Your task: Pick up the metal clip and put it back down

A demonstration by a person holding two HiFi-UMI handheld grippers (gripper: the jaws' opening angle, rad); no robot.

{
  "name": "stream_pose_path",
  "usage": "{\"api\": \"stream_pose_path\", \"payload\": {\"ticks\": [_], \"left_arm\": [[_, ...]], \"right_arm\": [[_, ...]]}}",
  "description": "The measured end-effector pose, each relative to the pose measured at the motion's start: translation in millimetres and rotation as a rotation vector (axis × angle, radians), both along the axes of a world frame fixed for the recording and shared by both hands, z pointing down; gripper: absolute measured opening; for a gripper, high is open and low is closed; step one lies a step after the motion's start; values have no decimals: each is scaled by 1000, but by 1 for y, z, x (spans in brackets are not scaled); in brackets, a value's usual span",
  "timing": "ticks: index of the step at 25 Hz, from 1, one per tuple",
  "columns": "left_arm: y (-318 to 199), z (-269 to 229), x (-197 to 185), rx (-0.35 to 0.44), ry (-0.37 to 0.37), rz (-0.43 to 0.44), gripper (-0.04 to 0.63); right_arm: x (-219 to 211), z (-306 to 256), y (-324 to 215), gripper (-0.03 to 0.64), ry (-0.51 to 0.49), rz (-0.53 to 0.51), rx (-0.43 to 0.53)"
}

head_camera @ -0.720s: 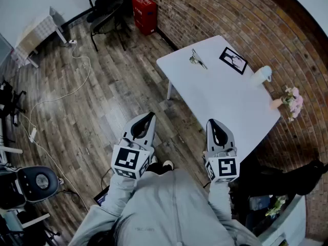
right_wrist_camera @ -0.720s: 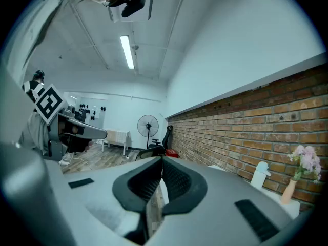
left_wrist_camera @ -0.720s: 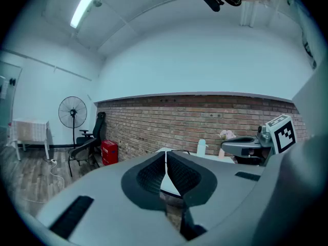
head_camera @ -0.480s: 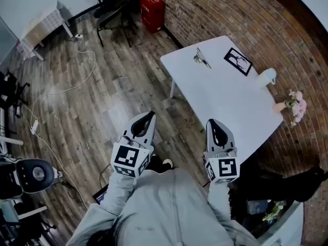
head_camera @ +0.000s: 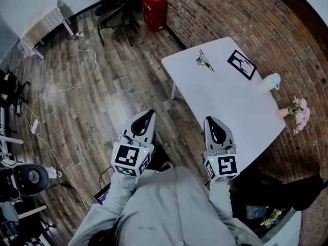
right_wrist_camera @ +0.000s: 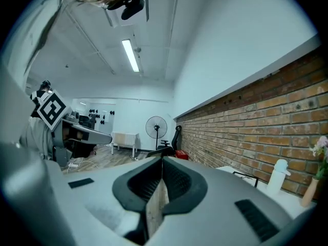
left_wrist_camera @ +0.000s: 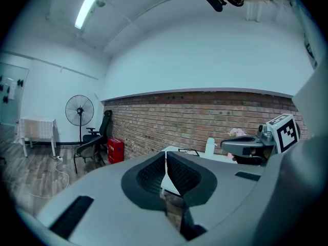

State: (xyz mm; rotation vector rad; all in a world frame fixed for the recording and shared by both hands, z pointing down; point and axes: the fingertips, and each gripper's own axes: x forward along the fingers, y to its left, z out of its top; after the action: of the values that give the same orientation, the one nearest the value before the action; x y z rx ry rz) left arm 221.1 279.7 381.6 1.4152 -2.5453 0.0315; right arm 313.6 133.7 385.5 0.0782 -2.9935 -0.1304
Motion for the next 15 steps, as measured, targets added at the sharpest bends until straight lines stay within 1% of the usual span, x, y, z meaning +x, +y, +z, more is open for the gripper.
{"api": "stream_pose_path", "payload": {"ticks": [4, 11, 15], "left_arm": [[-14, -3, -40, 5, -10, 16, 34], [-30, -14, -136, 1, -14, 58, 34], [-28, -16, -188, -4, -16, 87, 34]], "right_arm": [[-41, 1, -11, 25, -4, 6, -2], [-133, -10, -26, 25, -1, 33, 5], [-175, -9, -28, 25, 10, 88, 2]]}}
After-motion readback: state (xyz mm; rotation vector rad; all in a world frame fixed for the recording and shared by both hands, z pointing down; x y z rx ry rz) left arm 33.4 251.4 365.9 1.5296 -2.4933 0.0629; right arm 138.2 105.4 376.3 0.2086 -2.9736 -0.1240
